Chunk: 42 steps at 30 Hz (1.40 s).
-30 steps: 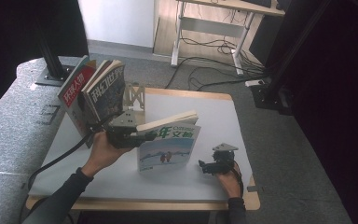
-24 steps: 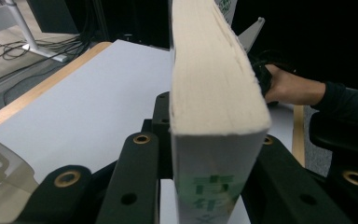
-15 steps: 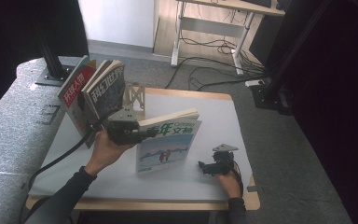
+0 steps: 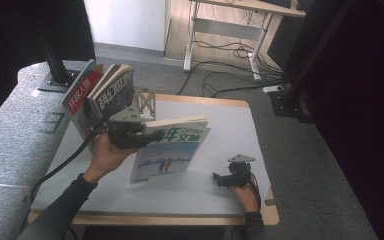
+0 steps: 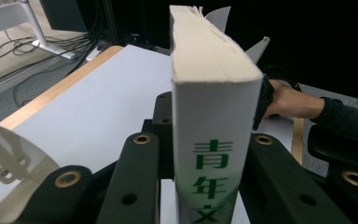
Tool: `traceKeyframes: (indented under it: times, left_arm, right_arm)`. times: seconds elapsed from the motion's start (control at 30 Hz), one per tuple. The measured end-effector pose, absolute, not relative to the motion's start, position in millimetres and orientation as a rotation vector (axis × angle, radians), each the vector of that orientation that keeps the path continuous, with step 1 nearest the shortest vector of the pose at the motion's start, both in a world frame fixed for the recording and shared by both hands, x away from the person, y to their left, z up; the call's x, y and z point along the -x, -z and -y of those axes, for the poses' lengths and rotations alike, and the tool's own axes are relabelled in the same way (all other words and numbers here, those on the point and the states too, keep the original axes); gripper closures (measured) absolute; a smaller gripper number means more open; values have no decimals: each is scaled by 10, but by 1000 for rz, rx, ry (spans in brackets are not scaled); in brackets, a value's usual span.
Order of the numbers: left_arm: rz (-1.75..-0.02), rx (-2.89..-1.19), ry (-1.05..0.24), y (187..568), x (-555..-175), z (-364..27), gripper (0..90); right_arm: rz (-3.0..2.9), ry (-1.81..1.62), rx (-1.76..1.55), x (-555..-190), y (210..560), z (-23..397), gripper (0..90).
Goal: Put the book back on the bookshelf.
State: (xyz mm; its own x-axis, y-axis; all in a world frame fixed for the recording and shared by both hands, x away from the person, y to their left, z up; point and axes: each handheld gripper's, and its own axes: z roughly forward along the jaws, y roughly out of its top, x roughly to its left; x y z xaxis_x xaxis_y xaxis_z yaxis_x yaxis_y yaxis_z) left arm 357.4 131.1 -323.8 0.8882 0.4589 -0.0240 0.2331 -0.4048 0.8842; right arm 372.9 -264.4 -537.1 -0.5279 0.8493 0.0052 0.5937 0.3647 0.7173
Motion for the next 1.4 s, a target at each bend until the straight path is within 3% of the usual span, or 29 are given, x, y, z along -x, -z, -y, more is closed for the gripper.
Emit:
traceKeyframes:
  times: [1.4]
  left_arm:
    - [-808, -1862, -448, 2747, -3848, -2157, 742]
  right_arm:
    - [-2266, -962, -1262, -3731, 5372, 2646, 0]
